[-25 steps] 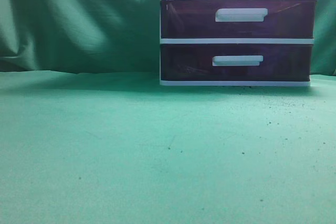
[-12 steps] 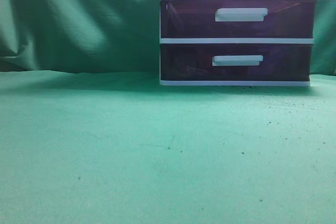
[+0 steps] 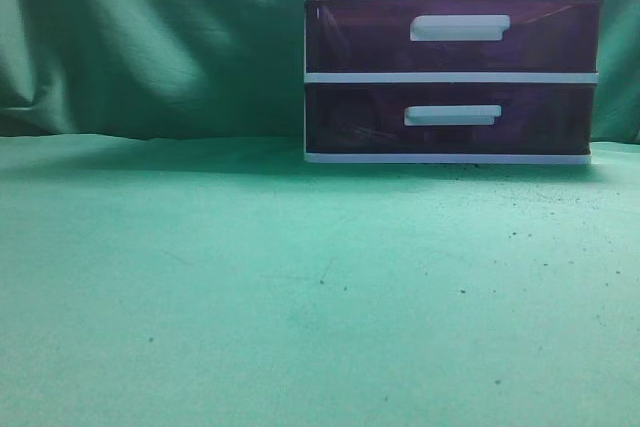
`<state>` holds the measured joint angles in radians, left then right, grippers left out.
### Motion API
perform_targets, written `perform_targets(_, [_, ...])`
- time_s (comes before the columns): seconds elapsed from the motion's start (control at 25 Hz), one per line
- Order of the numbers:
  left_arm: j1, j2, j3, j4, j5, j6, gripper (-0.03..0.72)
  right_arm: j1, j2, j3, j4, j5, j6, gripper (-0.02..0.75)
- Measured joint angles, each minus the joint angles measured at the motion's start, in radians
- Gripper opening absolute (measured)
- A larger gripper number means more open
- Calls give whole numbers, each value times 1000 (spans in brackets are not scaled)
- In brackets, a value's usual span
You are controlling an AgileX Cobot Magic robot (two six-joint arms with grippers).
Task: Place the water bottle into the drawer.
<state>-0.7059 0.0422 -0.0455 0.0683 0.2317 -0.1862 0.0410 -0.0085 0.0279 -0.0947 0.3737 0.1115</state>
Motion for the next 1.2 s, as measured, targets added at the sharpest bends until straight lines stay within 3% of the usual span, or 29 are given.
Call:
perform_targets(0.32, [17,-9,0,29,0,0,0,0,0,0,0,0,0,171])
perform_targets(0.44, [136,-27,0,128,0,2,0,0,0,0,0,0,0,171])
perform_targets(0.52, [264,-27,18,159,-10,2,0,0,0,0,0,0,0,171])
perform_targets(0.68, [501,-27,69,132,-29,-2,0,0,0,0,0,0,0,171])
perform_targets(0.84, [675,-34,69,111,-25,-2,0,0,0,0,0,0,0,171])
perform_targets(1.0, [759,-51,69,104,35,0,0,0,0,0,0,0,0,171])
perform_targets(1.2, [771,-51,69,97,122,0,0,0,0,0,0,2,0,171])
